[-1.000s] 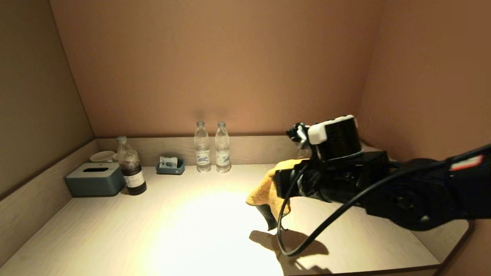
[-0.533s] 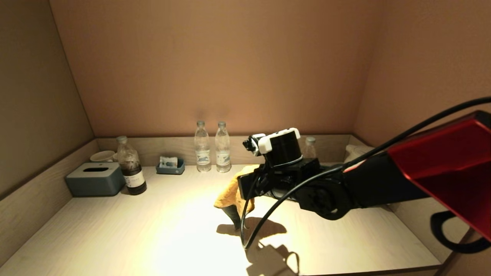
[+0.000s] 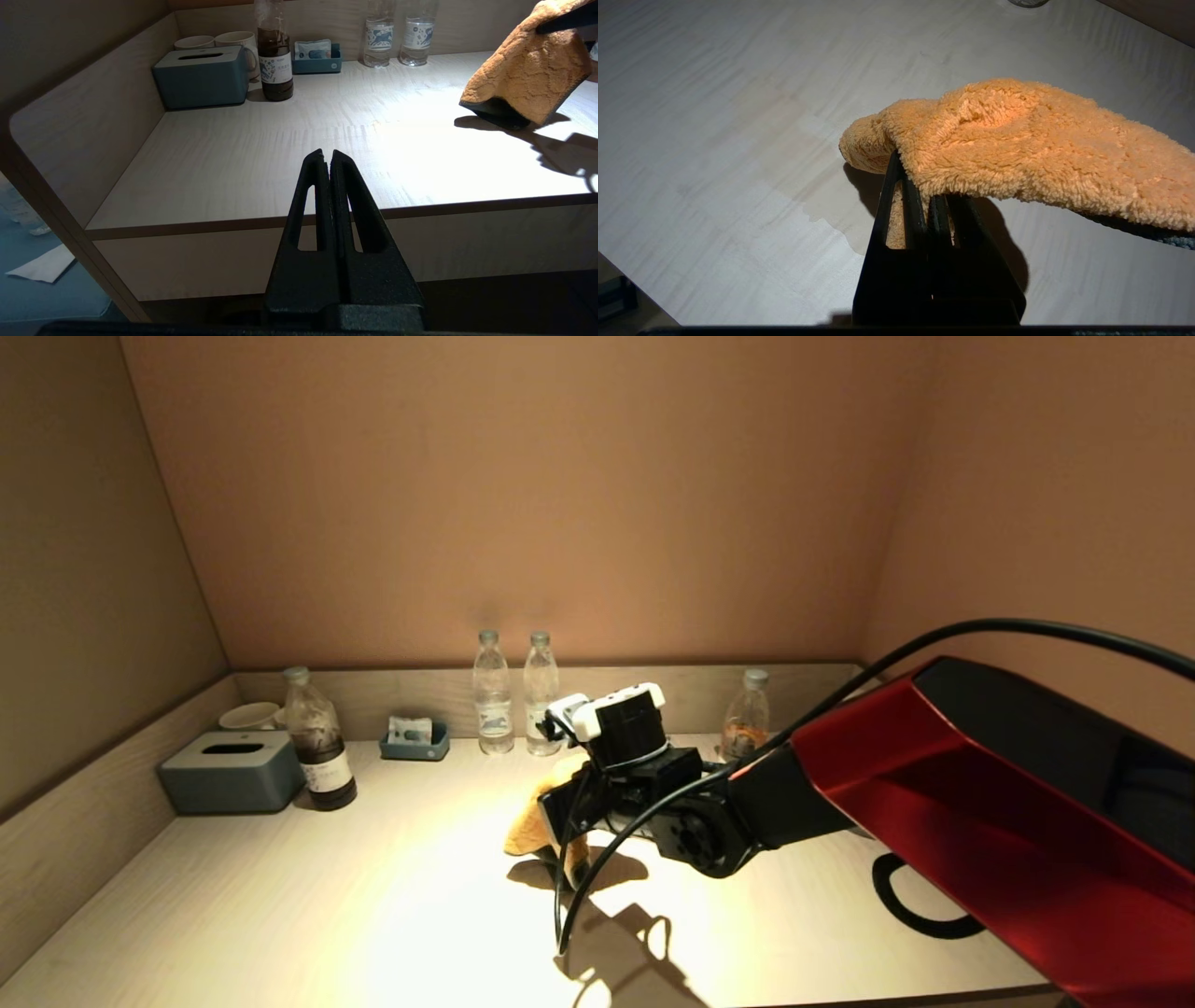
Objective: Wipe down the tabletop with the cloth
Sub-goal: Sweep the stains on the table
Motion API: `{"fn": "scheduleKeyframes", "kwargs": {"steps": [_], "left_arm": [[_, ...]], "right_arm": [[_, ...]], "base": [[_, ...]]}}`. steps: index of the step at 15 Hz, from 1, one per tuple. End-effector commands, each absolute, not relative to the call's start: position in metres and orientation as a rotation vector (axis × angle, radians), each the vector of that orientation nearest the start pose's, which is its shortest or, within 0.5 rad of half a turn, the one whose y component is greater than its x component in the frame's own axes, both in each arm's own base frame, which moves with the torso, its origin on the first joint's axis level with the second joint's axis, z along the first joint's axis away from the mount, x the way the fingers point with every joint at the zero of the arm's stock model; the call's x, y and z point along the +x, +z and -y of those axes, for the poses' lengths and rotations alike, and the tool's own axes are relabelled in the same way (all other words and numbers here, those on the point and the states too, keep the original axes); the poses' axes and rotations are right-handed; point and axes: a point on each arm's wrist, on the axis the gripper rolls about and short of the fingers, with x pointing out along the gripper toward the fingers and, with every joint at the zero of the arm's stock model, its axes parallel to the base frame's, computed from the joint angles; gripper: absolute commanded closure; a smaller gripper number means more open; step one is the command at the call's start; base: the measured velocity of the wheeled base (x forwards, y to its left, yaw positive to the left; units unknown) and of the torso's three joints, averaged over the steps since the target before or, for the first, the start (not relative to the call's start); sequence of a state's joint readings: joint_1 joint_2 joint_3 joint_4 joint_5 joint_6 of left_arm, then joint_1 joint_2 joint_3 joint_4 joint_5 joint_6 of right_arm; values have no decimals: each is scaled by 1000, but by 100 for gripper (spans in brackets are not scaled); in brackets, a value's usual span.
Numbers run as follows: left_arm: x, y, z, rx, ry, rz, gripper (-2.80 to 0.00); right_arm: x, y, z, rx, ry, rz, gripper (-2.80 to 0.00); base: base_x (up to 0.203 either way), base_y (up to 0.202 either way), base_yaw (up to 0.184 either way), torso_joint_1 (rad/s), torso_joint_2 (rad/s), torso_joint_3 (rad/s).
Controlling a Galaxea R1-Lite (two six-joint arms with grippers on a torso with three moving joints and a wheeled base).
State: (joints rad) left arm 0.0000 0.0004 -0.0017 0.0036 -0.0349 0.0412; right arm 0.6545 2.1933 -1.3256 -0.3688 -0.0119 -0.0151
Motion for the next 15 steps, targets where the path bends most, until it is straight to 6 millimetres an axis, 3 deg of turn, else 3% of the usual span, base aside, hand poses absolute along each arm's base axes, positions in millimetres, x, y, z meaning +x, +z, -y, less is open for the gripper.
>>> {"fn": "scheduleKeyframes", "kwargs": {"steps": [1,6,11,15], "left_arm": [[-23,76,1,41,-35,-2,0],[-23,76,1,41,-35,-2,0],[-23,76,1,41,-35,-2,0],[-23,76,1,41,-35,-2,0]], "right_arm": [[348,103,-268,-203,639,-480,0],[362,63,-312,-251,694,-478,0],[358,39,-339,-336,758,-458,0],[349,33,-356,-382,805,-430,0]], "base": [[0,0,0,0,0,0],[0,0,0,0,0,0],[0,0,0,0,0,0],[0,0,0,0,0,0]]}}
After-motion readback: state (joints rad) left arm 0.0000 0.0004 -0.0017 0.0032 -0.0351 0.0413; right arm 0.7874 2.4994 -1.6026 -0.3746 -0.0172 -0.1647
